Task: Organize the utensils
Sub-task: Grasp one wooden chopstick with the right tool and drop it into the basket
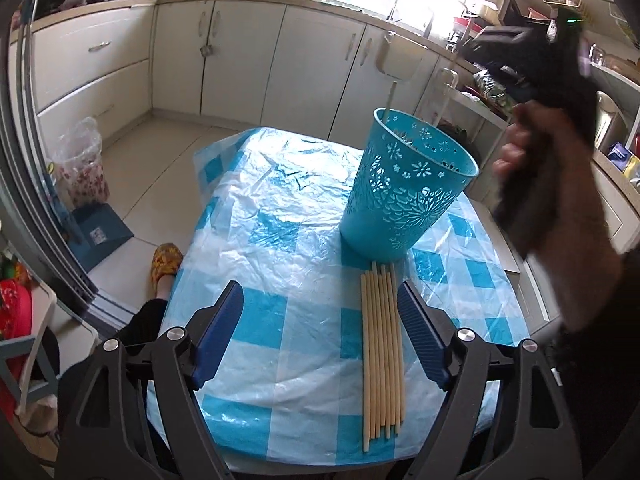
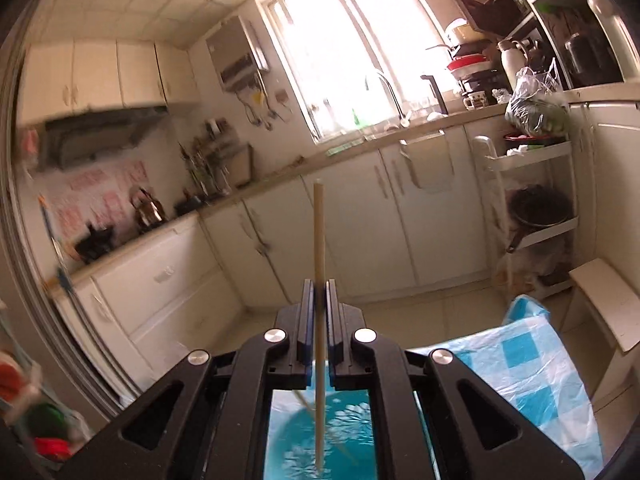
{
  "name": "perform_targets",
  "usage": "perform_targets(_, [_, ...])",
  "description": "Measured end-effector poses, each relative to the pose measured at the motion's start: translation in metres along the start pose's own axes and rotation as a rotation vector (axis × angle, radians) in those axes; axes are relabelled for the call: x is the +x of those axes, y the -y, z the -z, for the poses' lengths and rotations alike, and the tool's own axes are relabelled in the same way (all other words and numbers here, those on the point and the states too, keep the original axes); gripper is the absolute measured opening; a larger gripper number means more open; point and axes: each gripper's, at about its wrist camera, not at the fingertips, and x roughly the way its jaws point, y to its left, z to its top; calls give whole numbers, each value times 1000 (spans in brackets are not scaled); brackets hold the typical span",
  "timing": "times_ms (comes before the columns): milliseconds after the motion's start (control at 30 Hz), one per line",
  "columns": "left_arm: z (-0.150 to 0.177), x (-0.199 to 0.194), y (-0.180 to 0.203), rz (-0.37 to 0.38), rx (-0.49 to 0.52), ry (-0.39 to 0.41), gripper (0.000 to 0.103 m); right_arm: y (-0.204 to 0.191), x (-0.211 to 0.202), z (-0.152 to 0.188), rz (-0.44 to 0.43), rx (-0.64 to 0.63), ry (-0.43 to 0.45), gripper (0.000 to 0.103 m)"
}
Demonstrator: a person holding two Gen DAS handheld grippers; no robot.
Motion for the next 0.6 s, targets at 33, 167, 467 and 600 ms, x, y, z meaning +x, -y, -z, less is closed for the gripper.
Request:
perform_targets(33, [1,1,-1,3,-2,-4,75,0,7,7,11,-18,-25,6])
perform_targets(167, [1,1,-3,12,-14,-9,76,0,15,19,7,-46,-112,8])
perform_targets(467, [0,-9,-6,1,-33,5,77,15,-59,5,12,6,-33,23])
perform_targets(600, [4,-12,-11,-13,-41,4,79,27,-114,38,68,33,-55,23])
